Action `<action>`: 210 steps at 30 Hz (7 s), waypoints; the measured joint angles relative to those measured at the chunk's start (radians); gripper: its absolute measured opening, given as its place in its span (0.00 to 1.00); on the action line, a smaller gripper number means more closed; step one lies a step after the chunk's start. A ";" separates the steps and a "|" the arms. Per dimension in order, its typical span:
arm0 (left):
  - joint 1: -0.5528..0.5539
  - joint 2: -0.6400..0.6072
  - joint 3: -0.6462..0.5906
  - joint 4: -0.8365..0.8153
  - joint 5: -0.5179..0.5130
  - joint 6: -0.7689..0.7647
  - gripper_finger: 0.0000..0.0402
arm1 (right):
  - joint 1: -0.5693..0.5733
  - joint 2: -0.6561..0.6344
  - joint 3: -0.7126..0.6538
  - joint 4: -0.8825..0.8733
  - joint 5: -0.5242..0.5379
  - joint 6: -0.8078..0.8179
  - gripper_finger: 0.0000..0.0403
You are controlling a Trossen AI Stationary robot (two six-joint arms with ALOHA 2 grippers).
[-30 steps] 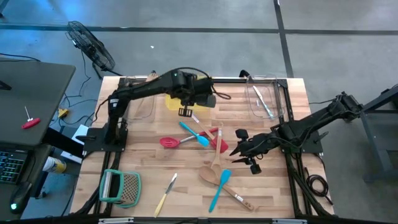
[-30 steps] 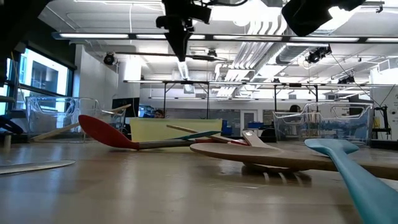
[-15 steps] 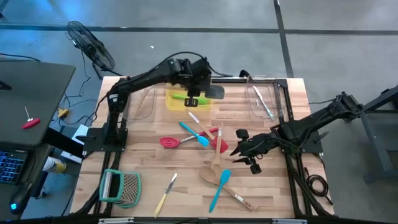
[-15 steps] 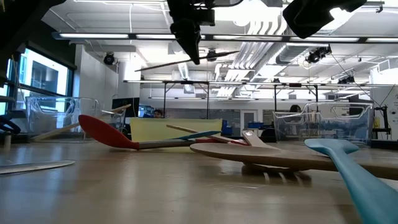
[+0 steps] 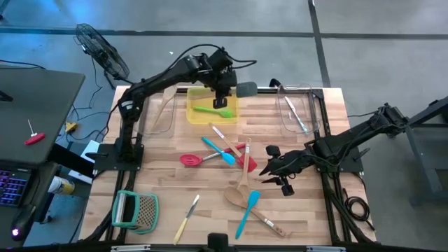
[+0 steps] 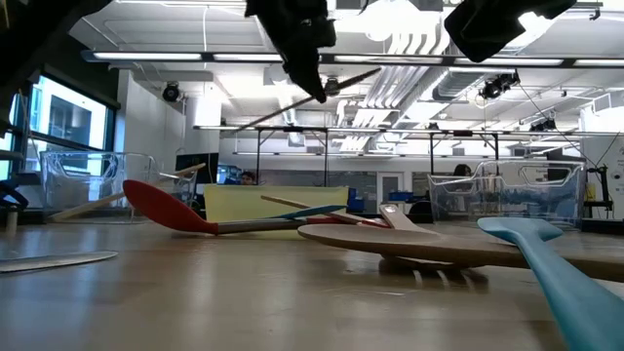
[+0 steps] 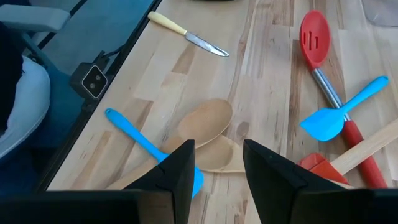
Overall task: Pick & Place Kitchen Items
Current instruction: Put the gray spatula into the yellow bin, then put the blue spatula into the yellow bin
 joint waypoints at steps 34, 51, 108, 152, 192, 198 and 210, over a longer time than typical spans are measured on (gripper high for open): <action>0.136 0.001 -0.338 0.365 0.138 -0.074 0.17 | 0.036 -0.004 -0.097 0.085 -0.040 -0.004 0.32; 0.172 0.001 -0.468 0.481 0.183 -0.107 0.17 | 0.036 -0.004 -0.097 0.081 -0.042 -0.003 0.32; 0.217 0.084 -0.562 0.532 0.046 -0.178 0.18 | 0.027 -0.004 -0.097 0.097 -0.037 -0.001 0.32; 0.203 0.068 -0.560 0.437 -0.048 -0.255 0.60 | 0.027 -0.004 -0.116 0.121 -0.038 -0.001 0.32; -0.293 -0.111 -0.560 -0.015 -0.029 -0.579 0.60 | 0.027 -0.004 -0.116 0.136 -0.039 0.028 0.32; -0.418 -0.111 -0.560 -0.104 0.022 -0.670 0.60 | 0.028 -0.004 -0.116 0.135 -0.038 0.033 0.32; -0.620 -0.111 -0.561 -0.207 0.119 -0.907 0.60 | 0.028 -0.004 -0.116 0.135 -0.038 0.030 0.32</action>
